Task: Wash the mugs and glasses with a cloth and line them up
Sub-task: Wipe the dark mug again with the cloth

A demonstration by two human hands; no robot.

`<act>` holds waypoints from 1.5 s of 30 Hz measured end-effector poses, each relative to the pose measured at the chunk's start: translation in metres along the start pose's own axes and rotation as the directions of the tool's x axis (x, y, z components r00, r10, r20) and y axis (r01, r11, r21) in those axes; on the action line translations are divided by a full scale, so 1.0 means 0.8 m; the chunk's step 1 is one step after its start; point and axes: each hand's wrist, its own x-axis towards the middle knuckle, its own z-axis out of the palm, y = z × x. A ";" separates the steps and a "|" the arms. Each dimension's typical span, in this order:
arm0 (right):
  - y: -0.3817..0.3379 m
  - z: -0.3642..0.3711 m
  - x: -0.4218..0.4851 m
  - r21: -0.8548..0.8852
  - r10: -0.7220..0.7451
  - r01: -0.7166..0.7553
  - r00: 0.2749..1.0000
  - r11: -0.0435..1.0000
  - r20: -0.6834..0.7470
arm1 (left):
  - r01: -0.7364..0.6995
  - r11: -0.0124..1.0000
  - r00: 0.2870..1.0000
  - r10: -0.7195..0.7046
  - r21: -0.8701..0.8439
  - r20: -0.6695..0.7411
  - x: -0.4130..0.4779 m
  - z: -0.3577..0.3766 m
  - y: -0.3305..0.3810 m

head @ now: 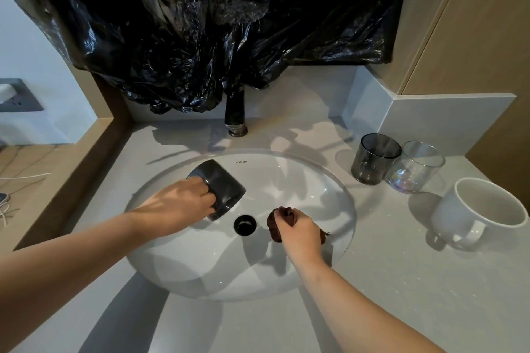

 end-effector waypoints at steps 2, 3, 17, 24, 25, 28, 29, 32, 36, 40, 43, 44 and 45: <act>0.002 -0.002 0.002 0.030 0.043 -0.043 0.999 0.999 -0.024 | 0.458 0.829 0.886 -0.397 -0.321 0.238 0.009 -0.001 0.011; 0.003 -0.002 0.003 0.079 0.073 -0.069 0.996 0.994 -0.042 | 0.671 0.587 0.741 -0.558 -0.453 0.373 0.013 0.000 0.017; -0.046 -0.011 -0.039 0.045 -0.171 0.188 0.731 0.981 0.661 | 0.233 -0.874 0.349 -0.335 -0.427 0.875 0.025 0.020 0.081; -0.071 -0.024 -0.025 -0.641 -0.262 0.527 0.845 0.558 0.466 | 0.185 -0.884 0.318 -0.360 -0.430 0.877 0.035 0.012 0.092; -0.071 -0.017 -0.026 -0.684 -0.414 0.537 0.837 0.494 0.359 | 0.190 -0.876 0.319 -0.371 -0.443 0.872 0.037 0.010 0.095; -0.064 0.002 -0.019 -0.578 -0.678 0.572 0.734 0.581 0.045 | 0.134 -0.866 0.346 -0.415 -0.482 0.841 0.046 -0.003 0.103; -0.061 0.007 -0.015 -0.479 -0.691 0.592 0.721 0.648 -0.044 | 0.110 -0.863 0.372 -0.425 -0.494 0.825 0.049 -0.009 0.107; -0.070 0.000 -0.004 -0.213 -0.535 0.505 0.837 0.836 -0.114 | 0.122 -0.827 0.421 -0.458 -0.549 0.783 0.057 -0.024 0.115; -0.084 -0.011 0.008 -0.050 -0.379 0.379 0.925 0.924 0.013 | 0.150 -0.802 0.429 -0.474 -0.578 0.769 0.060 -0.033 0.103; -0.070 -0.002 -0.020 -0.393 -0.472 0.517 0.856 0.761 0.211 | 0.153 -0.772 0.397 -0.524 -0.617 0.753 0.061 -0.040 0.096; -0.085 -0.014 0.004 -0.216 -0.375 0.402 0.914 0.890 0.154 | 0.226 -0.767 0.420 -0.479 -0.601 0.770 0.062 -0.040 0.106; -0.093 -0.016 0.015 -0.125 -0.322 0.336 0.940 0.934 0.115 | 0.237 -0.774 0.429 -0.460 -0.588 0.778 0.064 -0.041 0.108; -0.098 -0.016 0.021 -0.095 -0.297 0.306 0.950 0.947 0.100 | 0.237 -0.782 0.437 -0.444 -0.576 0.783 0.065 -0.043 0.107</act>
